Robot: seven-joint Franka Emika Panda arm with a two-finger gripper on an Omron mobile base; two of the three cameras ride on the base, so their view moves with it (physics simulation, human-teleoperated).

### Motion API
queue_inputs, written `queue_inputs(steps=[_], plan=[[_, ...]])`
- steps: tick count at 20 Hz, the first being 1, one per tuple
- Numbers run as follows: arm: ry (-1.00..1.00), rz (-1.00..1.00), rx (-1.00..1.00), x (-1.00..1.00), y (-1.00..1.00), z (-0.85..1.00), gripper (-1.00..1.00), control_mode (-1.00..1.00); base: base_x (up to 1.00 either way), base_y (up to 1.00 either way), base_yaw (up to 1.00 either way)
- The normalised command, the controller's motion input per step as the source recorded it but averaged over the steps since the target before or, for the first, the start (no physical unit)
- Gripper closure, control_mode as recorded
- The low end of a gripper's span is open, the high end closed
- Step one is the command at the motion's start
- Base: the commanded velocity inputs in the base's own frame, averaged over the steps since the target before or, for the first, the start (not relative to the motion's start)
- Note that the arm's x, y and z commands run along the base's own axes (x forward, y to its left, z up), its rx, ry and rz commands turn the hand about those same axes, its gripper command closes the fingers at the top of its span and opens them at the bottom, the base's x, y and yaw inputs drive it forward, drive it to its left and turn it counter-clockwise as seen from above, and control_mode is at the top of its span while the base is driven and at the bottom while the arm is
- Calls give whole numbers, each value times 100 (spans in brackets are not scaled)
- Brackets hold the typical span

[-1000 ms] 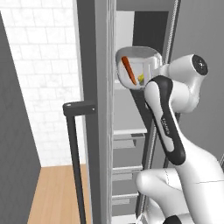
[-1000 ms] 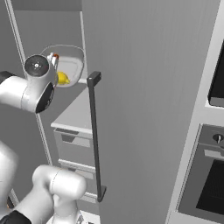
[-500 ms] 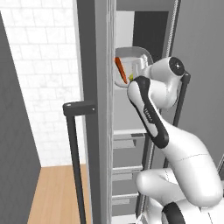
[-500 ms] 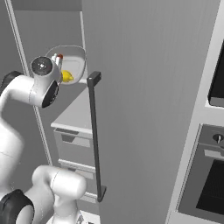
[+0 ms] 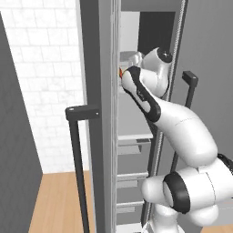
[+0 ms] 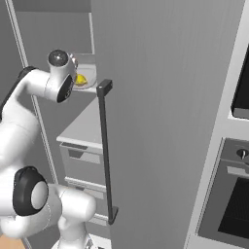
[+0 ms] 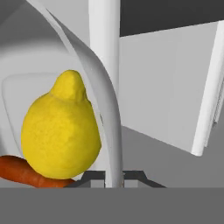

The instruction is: Take the meat container that has the chicken drumstick and place it on the second highest rack of the freezer. Then take the vegetable container that has the carrot and lemon and place it on the highest rack of the freezer.

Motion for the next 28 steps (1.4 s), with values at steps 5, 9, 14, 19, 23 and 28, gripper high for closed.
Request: queue_inputs(steps=[5, 9, 14, 19, 23, 28], plan=[[4, -13, -1, 59, 6, 0, 100, -100, 0, 0, 0], [0, -11, 0, 50, 15, 0, 100, -100, 0, 0, 0], [0, -3, 0, 46, 5, 0, 100, -100, 0, 0, 0], [0, 0, 0, 41, 0, 0, 100, -100, 0, 0, 0], [0, 0, 1, 44, 0, 0, -100, -100, 0, 0, 0], [0, 0, 1, 64, 0, 0, -100, -100, 0, 0, 0]])
